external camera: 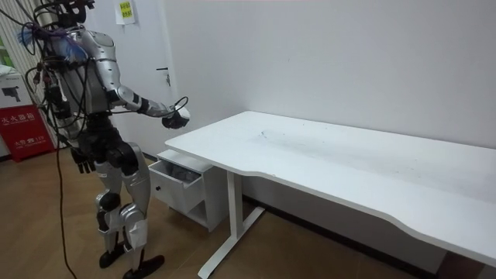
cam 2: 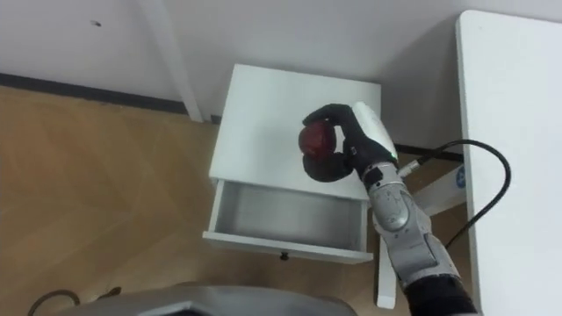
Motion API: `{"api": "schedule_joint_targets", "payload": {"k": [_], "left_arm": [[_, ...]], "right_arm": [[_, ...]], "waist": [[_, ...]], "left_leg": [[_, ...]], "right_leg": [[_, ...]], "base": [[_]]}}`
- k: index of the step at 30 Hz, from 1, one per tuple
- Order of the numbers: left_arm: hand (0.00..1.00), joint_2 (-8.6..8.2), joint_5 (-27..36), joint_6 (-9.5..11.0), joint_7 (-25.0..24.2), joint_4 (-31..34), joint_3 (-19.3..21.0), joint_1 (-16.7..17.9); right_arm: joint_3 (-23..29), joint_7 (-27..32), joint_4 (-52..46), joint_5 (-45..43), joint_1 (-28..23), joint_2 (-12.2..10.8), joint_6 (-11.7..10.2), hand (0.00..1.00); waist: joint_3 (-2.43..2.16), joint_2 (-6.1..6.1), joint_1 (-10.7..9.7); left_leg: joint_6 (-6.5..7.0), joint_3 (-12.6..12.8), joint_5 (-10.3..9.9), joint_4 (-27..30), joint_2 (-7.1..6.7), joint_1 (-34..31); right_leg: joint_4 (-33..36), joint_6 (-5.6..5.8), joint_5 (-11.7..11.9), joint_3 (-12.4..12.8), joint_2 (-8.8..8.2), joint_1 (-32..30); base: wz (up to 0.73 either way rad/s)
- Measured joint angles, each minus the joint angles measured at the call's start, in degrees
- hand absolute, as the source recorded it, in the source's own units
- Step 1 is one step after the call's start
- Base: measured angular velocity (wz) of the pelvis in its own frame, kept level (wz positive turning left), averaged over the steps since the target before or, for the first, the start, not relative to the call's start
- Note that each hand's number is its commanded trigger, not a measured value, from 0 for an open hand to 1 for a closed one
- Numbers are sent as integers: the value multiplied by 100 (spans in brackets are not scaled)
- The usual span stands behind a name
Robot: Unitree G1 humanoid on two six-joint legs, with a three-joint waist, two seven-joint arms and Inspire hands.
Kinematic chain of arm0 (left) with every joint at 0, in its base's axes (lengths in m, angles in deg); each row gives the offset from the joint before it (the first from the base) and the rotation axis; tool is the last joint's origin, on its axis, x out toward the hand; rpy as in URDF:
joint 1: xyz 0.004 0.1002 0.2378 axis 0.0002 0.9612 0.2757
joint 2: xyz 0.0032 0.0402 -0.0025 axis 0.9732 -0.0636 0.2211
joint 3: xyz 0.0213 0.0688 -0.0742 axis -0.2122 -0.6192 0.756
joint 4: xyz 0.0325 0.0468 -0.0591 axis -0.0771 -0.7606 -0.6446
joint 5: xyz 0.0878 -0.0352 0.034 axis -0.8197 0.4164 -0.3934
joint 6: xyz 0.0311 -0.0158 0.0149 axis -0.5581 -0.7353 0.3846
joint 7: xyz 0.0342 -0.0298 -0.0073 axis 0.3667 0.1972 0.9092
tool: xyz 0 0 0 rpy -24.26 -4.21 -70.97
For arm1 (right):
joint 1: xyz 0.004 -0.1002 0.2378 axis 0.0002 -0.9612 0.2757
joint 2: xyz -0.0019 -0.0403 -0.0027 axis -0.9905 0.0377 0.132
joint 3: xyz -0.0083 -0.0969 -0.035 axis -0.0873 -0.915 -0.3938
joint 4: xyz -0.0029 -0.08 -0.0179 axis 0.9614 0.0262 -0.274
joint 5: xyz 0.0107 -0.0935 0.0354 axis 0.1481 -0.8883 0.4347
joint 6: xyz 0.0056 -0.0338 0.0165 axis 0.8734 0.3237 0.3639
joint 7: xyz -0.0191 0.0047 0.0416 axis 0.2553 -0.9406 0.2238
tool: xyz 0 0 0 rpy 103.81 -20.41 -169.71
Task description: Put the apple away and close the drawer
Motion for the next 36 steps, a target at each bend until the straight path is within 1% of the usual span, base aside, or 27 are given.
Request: {"api": "schedule_joint_targets", "payload": {"k": [1, 5, 9, 11, 15, 16, 17, 18, 19, 20, 23, 36], "left_arm": [[0, 4, 0, -1, 4, 0, -62, -21], [0, -8, 0, -38, 3, -7, -207, -46], [0, -12, -3, -66, 3, -16, -210, -54], [0, -12, -4, -74, 3, -13, -213, -56], [0, -11, -5, -98, 5, -2, -214, -72], [0, -11, -9, -99, 9, 5, -214, -72], [0, -12, -10, -103, 10, 4, -215, -68], [0, -12, -10, -105, 11, 4, -215, -64], [0, -11, -10, -106, 20, 5, -215, -67], [0, -11, -11, -106, 27, 7, -215, -75], [0, -11, -13, -105, 47, 7, -211, -78], [0, -11, -58, -104, 60, -1, -210, -79]], "right_arm": [[-94, -102, 0, -31, -4, -28, 52, 100], [-326, -356, 16, -63, -38, -115, 215, 100], [-325, -390, 48, -73, -180, -139, 228, 100], [-327, -437, 71, -91, -256, -140, 279, 100], [-326, -451, 244, -252, -257, -139, 320, 100], [-324, -483, 254, -334, -258, -138, 345, 100], [-323, -492, 260, -357, -271, -138, 348, 100], [-323, -493, 260, -380, -283, -138, 348, 71], [-323, -500, 260, -456, -293, -138, 348, 10], [-323, -511, 260, -512, -293, -138, 348, 0], [-319, -531, 262, -537, -335, -137, 348, 0], [-289, -546, 311, -534, -369, -138, 346, 0]], "waist": [[4, -9, -7], [4, -10, -9], [8, -10, -6], [10, -5, -15], [11, 9, -23], [4, 2, -23], [12, 18, -25], [14, 31, -25], [10, 38, -29], [11, 50, -31], [2, 59, -26], [-3, 52, -26]], "left_leg": [[0, 10, 0, 1, -1, -22], [3, 12, 1, 36, -21, -100], [3, -18, 1, 83, -20, -163], [3, -52, 1, 122, -22, -213], [3, -77, 1, 165, -25, -293], [4, -77, 1, 179, -26, -328], [4, -77, 1, 180, -26, -331], [4, -77, 1, 180, -26, -330], [4, -77, 1, 179, -26, -330], [4, -77, 1, 179, -26, -331], [4, -74, 1, 175, -28, -328], [6, -80, 3, 172, -31, -323]], "right_leg": [[0, 0, 0, -51, -2, -13], [1, 0, 0, -76, -7, -70], [1, 0, 0, -149, -13, -83], [1, 1, 0, -216, -21, -93], [7, 1, 0, -228, -25, -145], [7, 1, 0, -227, -25, -179], [8, 1, 0, -227, -25, -181], [8, 1, 0, -228, -25, -181], [8, 1, 0, -228, -24, -181], [8, 1, 0, -228, -24, -182], [7, 1, 0, -227, -22, -182], [7, 1, 0, -206, -25, -181]], "base": [[0], [1], [8], [10], [3], [0], [0], [0], [0], [0], [0], [0]]}}
